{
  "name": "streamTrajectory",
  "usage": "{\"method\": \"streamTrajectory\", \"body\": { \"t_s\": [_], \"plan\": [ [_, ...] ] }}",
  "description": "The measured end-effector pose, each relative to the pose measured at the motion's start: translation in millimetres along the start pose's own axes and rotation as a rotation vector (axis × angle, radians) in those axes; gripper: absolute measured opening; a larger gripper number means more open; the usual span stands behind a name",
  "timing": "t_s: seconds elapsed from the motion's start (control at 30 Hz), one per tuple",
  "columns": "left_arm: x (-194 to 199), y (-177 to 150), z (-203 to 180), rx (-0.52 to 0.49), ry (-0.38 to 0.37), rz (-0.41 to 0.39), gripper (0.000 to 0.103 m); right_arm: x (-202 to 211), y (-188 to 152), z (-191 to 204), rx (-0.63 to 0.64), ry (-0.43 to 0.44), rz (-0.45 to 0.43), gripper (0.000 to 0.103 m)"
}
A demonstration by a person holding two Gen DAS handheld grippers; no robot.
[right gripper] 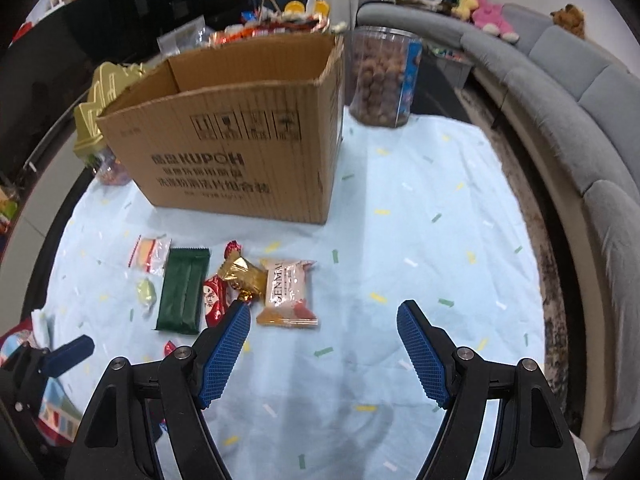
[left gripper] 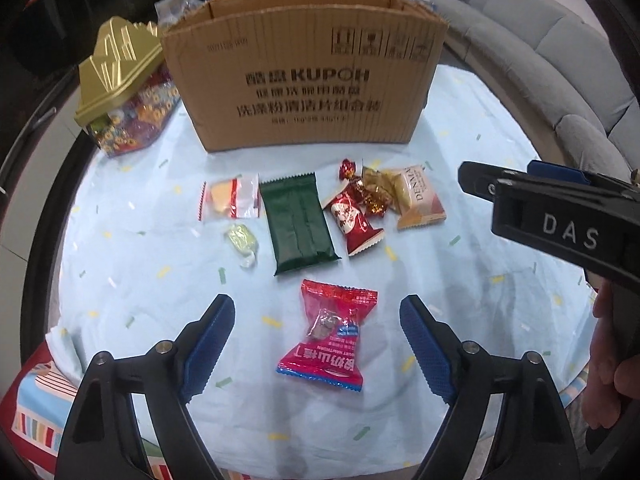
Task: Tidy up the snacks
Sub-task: 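Grasp DENMAS cheese ball packet with right gripper while left gripper grasps red candy bag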
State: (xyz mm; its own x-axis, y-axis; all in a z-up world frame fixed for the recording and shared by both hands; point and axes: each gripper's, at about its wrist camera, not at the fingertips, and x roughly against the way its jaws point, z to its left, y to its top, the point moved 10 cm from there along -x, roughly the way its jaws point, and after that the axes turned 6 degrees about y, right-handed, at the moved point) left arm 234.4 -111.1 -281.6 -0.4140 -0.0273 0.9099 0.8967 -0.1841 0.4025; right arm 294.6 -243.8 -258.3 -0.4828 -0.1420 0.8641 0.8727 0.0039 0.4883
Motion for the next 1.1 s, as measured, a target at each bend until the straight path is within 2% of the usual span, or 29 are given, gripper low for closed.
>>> {"method": "streamTrajectory", "body": {
  "t_s": [0.17, 0.43, 0.57, 0.77, 0.97, 1.0, 1.1],
  "plan": [
    [-10, -2, -5, 0.003, -0.008, 0.044, 0.083, -19, 0, -1, -0.023, 0.023, 0.073, 0.077],
    [-27, -7, -9, 0.009, -0.023, 0.110, 0.073, -42, 2, 5, -0.003, 0.024, 0.142, 0.077],
    [-35, -11, -9, 0.014, -0.029, 0.132, 0.072, -53, 2, 9, 0.014, 0.019, 0.170, 0.076],
    [-46, -15, -10, 0.024, -0.046, 0.163, 0.062, -65, 0, 8, 0.018, 0.016, 0.194, 0.075],
    [-56, -17, -13, 0.025, -0.071, 0.188, 0.051, -80, -1, 3, 0.002, 0.026, 0.220, 0.061],
    [-57, -17, -14, 0.025, -0.074, 0.192, 0.047, -82, -1, 2, -0.001, 0.030, 0.223, 0.059],
    [-61, -18, -15, 0.025, -0.079, 0.196, 0.040, -87, -2, 1, -0.001, 0.040, 0.233, 0.046]
  ]
}}
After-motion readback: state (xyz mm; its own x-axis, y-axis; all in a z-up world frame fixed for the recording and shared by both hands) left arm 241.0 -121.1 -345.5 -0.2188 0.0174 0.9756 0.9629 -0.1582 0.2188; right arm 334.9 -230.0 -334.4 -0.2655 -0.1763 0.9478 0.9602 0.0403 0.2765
